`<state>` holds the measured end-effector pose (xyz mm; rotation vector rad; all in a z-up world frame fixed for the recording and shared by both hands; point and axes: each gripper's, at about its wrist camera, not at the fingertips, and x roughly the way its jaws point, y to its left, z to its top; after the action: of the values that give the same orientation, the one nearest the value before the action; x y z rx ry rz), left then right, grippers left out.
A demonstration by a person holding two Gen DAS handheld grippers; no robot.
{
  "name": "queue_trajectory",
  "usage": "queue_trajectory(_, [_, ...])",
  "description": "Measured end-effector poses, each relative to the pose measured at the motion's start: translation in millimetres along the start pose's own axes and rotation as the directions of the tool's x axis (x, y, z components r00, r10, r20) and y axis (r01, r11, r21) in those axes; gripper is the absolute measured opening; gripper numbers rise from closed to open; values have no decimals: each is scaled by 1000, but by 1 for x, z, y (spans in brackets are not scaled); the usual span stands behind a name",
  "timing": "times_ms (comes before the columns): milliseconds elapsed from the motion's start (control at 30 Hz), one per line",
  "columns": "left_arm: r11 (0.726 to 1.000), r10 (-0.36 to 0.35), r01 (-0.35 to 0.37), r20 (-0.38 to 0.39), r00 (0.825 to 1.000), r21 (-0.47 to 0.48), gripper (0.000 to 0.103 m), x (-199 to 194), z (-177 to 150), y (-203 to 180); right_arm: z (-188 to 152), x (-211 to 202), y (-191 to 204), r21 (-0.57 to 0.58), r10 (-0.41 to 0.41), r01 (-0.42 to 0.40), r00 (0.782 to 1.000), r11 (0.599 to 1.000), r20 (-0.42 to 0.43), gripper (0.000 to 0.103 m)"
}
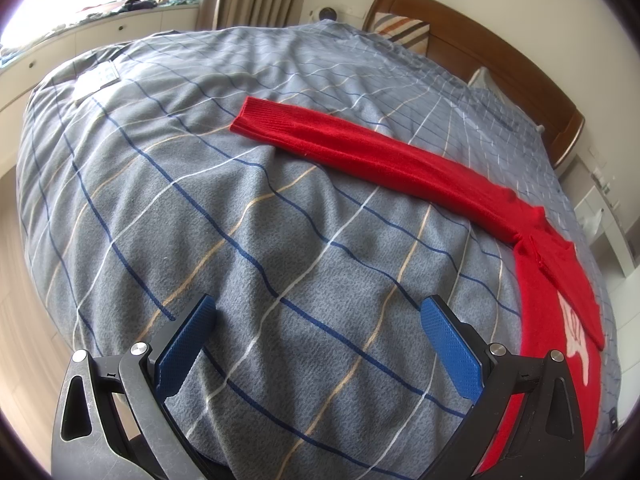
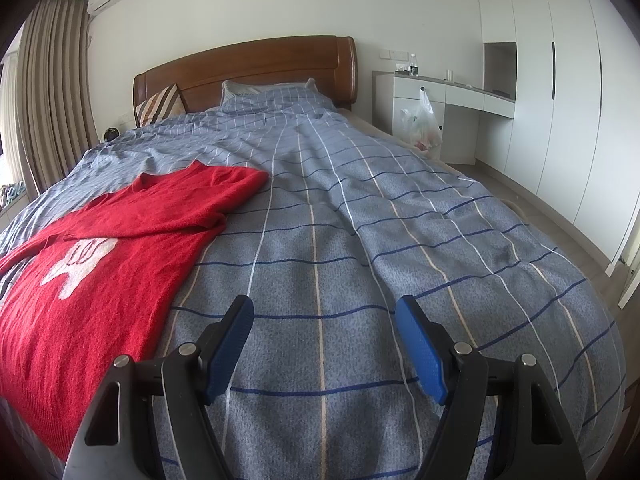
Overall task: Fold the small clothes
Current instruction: 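Grasp the straight sleeve with the left tool and fold it across the body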
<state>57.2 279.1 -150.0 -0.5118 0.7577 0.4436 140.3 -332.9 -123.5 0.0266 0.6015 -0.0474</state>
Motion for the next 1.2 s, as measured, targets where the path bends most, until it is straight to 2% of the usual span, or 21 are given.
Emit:
queue_trajectory(300, [1000, 1, -1, -3, 1000, 2, 102, 1, 0, 0, 0, 0, 0, 0, 0, 0, 1000, 1000, 1, 73])
queue_trajectory(433, [1000, -5, 6, -50, 999, 17, 102, 4, 5, -4, 0, 0, 0, -1, 0, 0, 1000, 1000, 0, 73])
queue_trajectory(567, [998, -61, 63, -114, 992, 17, 102, 5, 32, -4, 0, -1, 0, 3, 0, 0, 1000, 1000, 2, 73])
queue_trajectory(733, [981, -153, 144, -62, 986, -130, 102, -1, 90, 31, 1, 0, -1, 3, 2, -2, 1000, 1000, 1, 73])
queue_trajectory(800, [975, -148, 136, -56, 987, -174, 102, 8, 106, 48, 0, 3, 1, -1, 2, -2, 1000, 1000, -9, 73])
queue_trajectory(900, [975, -136, 115, -98, 986, -192, 101, 34, 119, 60, -2, 5, 6, -21, -3, 2, 1000, 1000, -16, 73])
queue_trajectory(1033, [972, -154, 126, -131, 979, -198, 99, 70, 130, 49, -4, 8, 11, -43, -7, 6, 1000, 999, -28, 73])
queue_trajectory(1067, [973, -150, 122, -135, 979, -194, 97, 79, 133, 44, -5, 9, 14, -63, -13, 10, 999, 998, -36, 73])
queue_trajectory(1133, [980, -123, 94, -159, 980, -178, 87, 98, 138, 36, -6, 8, 16, -72, -15, 12, 999, 997, -37, 73])
queue_trajectory(1167, [986, -88, 60, -181, 980, -156, 72, 108, 139, 29, -7, 8, 18, -80, -16, 13, 999, 997, -36, 73])
queue_trajectory(1200, [993, -35, 12, -193, 981, -121, 52, 114, 140, 25, -7, 7, 19, -86, -18, 15, 999, 996, -35, 73])
